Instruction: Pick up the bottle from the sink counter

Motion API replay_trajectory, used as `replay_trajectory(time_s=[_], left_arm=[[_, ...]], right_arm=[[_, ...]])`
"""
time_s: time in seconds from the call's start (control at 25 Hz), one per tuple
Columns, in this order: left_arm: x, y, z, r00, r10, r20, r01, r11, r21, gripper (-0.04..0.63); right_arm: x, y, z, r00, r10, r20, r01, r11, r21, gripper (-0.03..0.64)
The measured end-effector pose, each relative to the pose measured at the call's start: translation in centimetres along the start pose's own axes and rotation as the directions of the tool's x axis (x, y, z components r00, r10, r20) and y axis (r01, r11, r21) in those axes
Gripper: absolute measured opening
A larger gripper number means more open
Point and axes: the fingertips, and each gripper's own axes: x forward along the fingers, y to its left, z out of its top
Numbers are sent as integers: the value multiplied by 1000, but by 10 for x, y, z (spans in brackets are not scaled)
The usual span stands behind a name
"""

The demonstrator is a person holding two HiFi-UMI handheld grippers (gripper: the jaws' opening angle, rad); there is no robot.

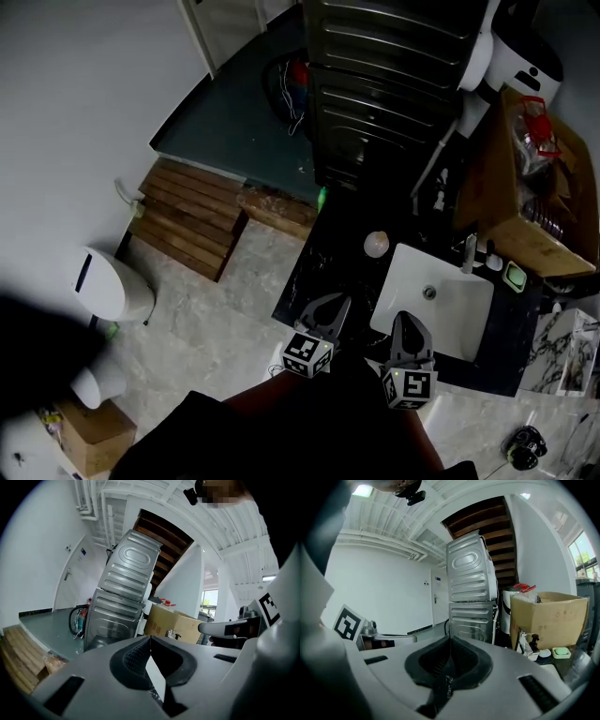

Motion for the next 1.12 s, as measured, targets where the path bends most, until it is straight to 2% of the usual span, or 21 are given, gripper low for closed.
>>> replay_trajectory(time_s=[0.36,0.68,0.84,0.92,1.0,1.12], left_arm=[[72,30,-8,997,58,-43,-55,996,67,17],[114,38,-23,994,70,-82,-66,997,50,17],[136,46,-35,990,85,-114,-78,995,68,19],[145,48,-41,988,79,-129,-75,996,38,38],[154,49,-45,988,67,-141,-69,998,-6,97],[168,54,-57,980,88,-177,-87,996,12,170]], right_arm=[[54,-60,4,1000,1,-5,-1,999,35,38],[73,-92,-18,998,3,-60,1,998,70,38],[88,-101,-20,998,15,-68,-11,998,63,38],[94,-106,-22,997,17,-72,-12,998,64,38],[99,-112,-23,997,14,-70,-9,998,70,38],[106,-119,-25,997,17,-71,-11,997,73,38]])
